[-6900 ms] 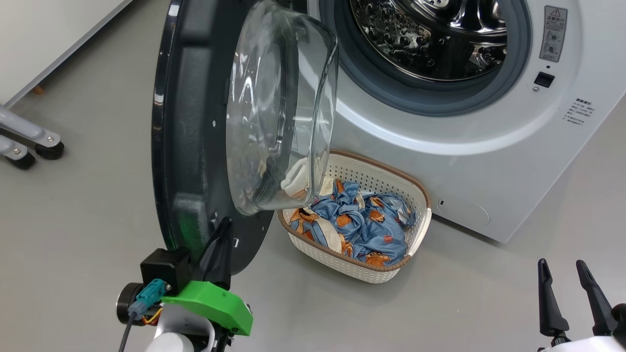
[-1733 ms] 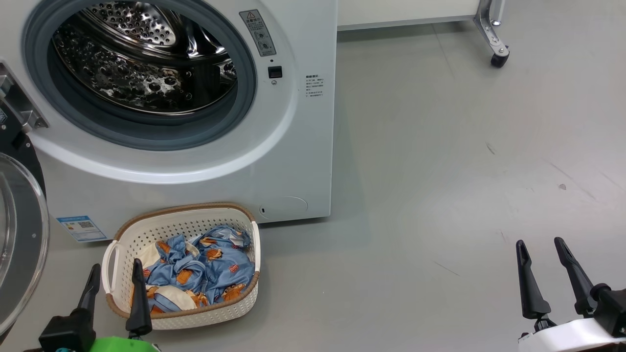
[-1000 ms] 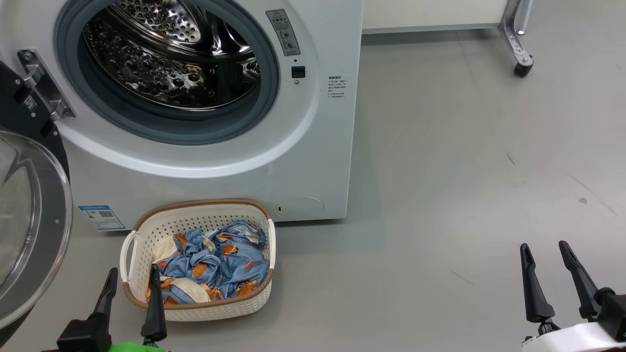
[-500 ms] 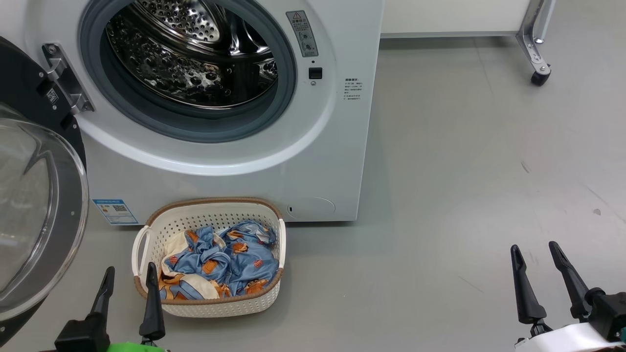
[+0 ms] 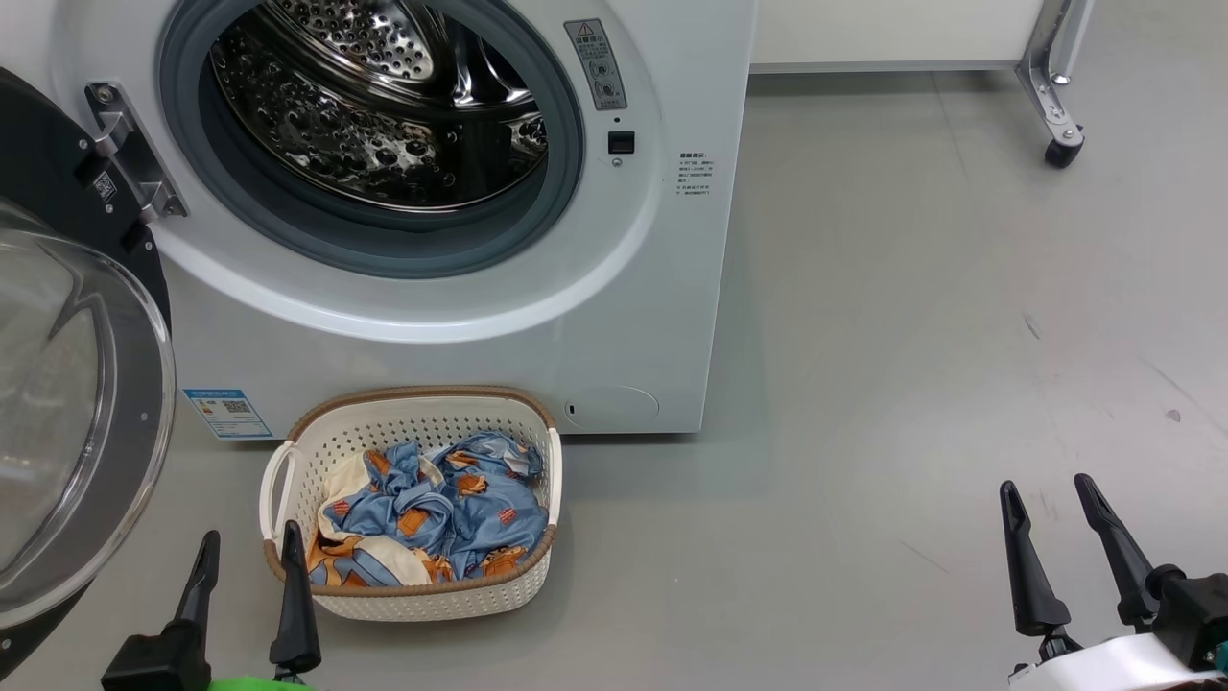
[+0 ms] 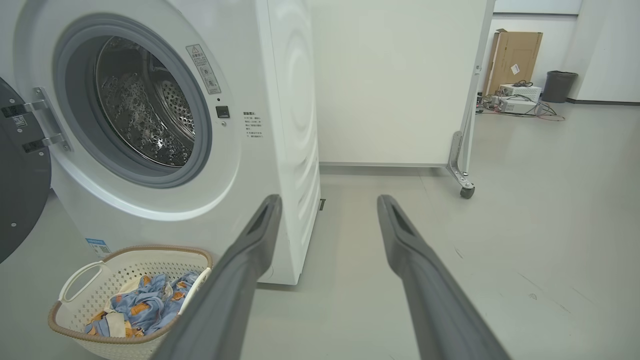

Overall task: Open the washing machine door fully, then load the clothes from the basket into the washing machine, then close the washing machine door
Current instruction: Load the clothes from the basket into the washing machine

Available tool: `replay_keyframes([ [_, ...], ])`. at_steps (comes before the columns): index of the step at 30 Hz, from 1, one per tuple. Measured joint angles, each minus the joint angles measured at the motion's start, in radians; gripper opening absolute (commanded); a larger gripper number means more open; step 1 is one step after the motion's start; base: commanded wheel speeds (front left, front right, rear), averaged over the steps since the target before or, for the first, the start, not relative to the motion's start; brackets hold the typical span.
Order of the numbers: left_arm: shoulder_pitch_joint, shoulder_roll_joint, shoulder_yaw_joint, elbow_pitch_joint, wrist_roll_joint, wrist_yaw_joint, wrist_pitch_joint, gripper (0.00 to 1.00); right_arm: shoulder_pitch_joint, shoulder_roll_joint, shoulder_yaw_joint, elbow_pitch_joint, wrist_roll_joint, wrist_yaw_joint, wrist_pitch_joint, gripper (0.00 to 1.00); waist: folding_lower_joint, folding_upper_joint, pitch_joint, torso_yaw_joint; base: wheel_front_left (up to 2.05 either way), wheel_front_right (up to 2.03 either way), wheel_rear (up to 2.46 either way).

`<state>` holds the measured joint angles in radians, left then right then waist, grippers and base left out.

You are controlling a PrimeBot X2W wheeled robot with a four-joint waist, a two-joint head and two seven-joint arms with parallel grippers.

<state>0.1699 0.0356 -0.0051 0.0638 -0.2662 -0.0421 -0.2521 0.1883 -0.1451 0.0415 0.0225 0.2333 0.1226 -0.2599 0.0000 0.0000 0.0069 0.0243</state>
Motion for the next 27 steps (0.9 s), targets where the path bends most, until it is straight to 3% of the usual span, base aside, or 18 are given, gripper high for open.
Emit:
replay_keyframes([
  [14, 0.005, 0.001, -0.013, 0.005, 0.000, 0.009, 0.000, 1.00, 0.000, -0.004, 0.000, 0.000, 0.000, 0.000, 0.000, 1.00, 0.0000, 0.0000, 0.006, 0.001, 0.03, -0.12, 0.09],
  [27, 0.005, 0.001, -0.016, 0.006, 0.000, 0.009, 0.000, 1.00, 0.000, -0.005, -0.001, 0.001, 0.000, 0.000, 0.000, 1.00, 0.0000, 0.0000, 0.020, 0.002, 0.24, -0.88, 0.64],
])
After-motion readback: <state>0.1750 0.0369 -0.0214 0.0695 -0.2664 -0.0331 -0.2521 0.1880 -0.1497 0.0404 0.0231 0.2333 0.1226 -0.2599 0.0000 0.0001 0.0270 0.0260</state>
